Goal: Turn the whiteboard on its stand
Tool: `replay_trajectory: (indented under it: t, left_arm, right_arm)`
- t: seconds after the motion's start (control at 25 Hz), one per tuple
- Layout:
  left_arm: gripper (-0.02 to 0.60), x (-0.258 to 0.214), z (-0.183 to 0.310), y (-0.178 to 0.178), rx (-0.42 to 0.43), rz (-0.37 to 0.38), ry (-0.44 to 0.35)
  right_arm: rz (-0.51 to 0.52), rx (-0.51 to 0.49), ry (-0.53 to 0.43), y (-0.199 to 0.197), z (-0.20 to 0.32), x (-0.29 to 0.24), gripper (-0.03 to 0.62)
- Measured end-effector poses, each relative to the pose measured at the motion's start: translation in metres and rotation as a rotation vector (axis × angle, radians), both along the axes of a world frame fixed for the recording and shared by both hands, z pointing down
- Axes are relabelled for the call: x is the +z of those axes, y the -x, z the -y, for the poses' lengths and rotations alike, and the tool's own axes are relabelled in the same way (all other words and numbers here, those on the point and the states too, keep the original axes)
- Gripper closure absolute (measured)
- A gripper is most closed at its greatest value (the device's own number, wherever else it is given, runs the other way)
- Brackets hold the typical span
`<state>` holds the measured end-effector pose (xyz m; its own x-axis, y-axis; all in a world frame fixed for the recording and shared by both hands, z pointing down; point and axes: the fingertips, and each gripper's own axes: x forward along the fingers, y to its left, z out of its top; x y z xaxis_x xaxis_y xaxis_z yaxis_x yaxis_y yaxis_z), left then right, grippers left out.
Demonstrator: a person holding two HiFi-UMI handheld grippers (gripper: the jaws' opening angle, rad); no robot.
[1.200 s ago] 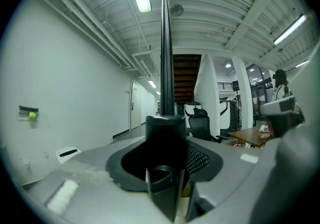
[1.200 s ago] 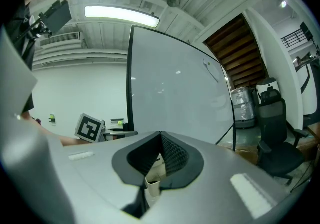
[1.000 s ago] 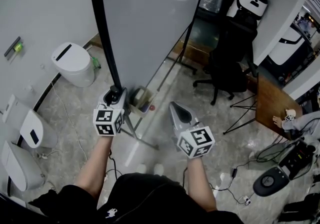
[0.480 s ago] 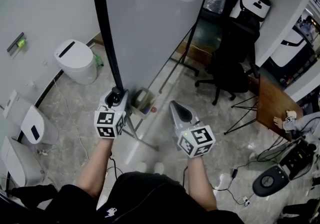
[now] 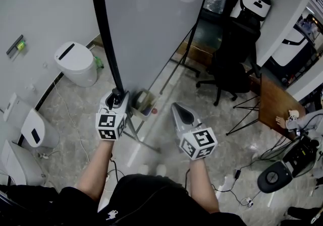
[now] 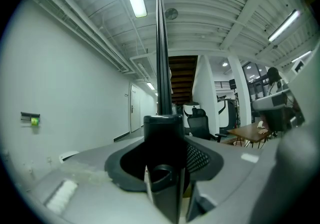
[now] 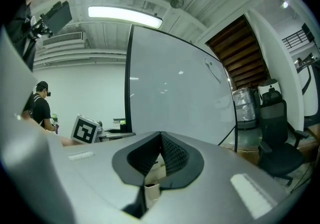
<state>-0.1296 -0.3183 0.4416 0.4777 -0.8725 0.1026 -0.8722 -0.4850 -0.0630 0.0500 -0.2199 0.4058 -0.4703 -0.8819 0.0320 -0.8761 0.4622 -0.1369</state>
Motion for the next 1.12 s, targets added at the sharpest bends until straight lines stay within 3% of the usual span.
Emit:
replay_trajectory:
  t: [0.28, 0.56, 0.72, 0.88, 0.92, 1.12]
  left_arm:
    - [0.307, -0.002, -0.009, -0.004, -0.001, 0.019, -0.025]
    - [0.302, -0.032, -0.025, 0.004, -0.026, -0.003, -0.094]
    - [0.305, -0.059, -0.038, 0.001, -0.034, -0.005, -0.171]
    - [0.345, -0.087, -0.05, -0.012, -0.007, -0.01, -0.23]
    - [0.379, -0.091, -0.053, -0.015, 0.001, -0.012, -0.238]
    - [0.466, -0.092, -0.058, -0.038, 0.062, -0.04, -0.223]
  right_arm:
    - [0.004, -0.004, -0.005, -0.002, 0.004, -0.002, 0.585]
    - [0.007, -0.013, -0.002, 0.001, 0.006, 0.001, 0.586]
    - [0.01, -0.013, -0.006, -0.001, 0.007, 0.0, 0.586]
    - [0.011, -0.005, -0.009, -0.004, 0.007, -0.002, 0.586]
    - [0.01, -0.002, -0.01, -0.005, 0.007, -0.003, 0.586]
    - [0.011, 0.026, -0.024, -0.013, 0.003, -0.008, 0.586]
